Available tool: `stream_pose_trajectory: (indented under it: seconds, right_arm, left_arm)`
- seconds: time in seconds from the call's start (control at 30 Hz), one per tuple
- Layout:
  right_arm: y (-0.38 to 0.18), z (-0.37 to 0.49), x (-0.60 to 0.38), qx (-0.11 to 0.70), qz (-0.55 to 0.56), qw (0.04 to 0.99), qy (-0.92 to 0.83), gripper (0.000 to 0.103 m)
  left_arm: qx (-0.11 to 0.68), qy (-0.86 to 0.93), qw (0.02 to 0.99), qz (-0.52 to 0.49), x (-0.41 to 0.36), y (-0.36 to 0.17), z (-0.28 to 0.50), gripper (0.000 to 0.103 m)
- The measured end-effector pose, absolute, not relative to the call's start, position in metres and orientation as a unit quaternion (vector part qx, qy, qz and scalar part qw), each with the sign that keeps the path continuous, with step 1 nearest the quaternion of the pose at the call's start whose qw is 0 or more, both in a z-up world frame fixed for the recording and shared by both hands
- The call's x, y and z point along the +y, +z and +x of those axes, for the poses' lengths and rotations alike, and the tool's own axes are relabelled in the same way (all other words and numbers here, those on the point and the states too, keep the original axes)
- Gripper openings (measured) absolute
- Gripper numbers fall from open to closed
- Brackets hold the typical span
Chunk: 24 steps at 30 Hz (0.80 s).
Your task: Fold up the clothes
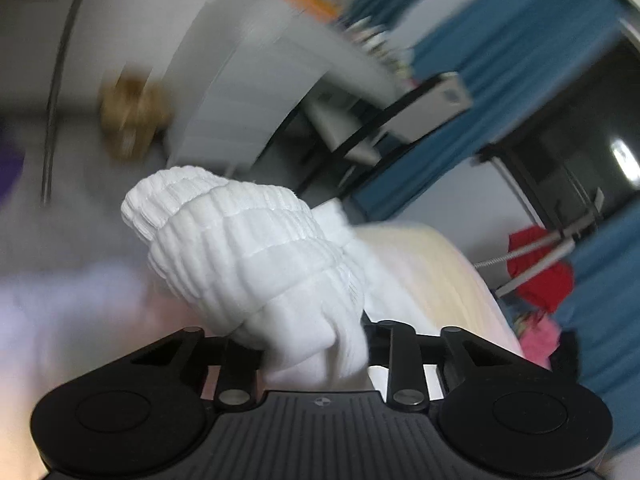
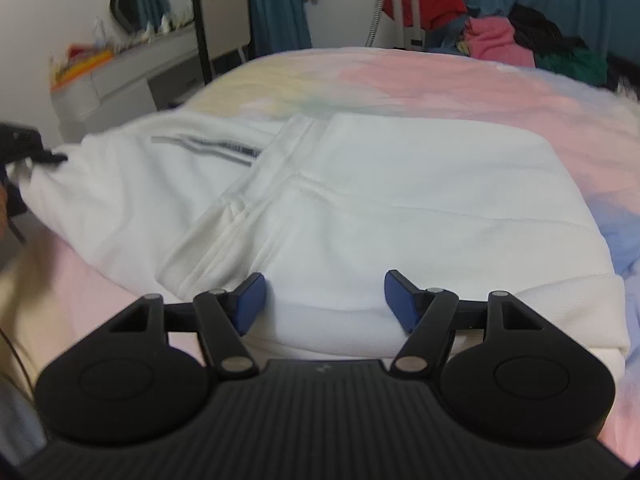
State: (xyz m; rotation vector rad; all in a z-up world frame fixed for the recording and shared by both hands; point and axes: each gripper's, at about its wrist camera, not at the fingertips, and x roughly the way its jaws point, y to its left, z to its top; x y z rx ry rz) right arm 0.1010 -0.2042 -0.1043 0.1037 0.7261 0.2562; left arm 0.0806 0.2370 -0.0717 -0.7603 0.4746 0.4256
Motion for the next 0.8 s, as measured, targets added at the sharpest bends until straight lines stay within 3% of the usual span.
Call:
stream_pose_trajectory:
  seconds: [0.27,0.43,0.6,0.8]
  right_arm:
    - [-0.081,0.087,-0.289,0.300,0.187,0.935,0.017,0.068]
    - [-0.067,0.077,-0.349,0.253,0.267,0.927,-0.073,0.068]
    - [-0.065,0.058,-0.411,0.203,0.350,0.899,-0.170,0.070]
    - [-0.078,0.031,-0.461,0.147,0.436,0.857,-0.232,0.071]
  left_arm:
    - [0.105,0.154,0.962,-0.200,0.085,0.022,0.090,0.022]
    - [0.056,0.101,0.983,-0.144,-0.038,0.043,0.107,0.020]
    - [0.035,0.039,0.997,-0.055,-0.175,0.012,0.123,0.020]
    - [0.078,-0.052,0.988,0.126,-0.294,-0.087,0.128,0.020]
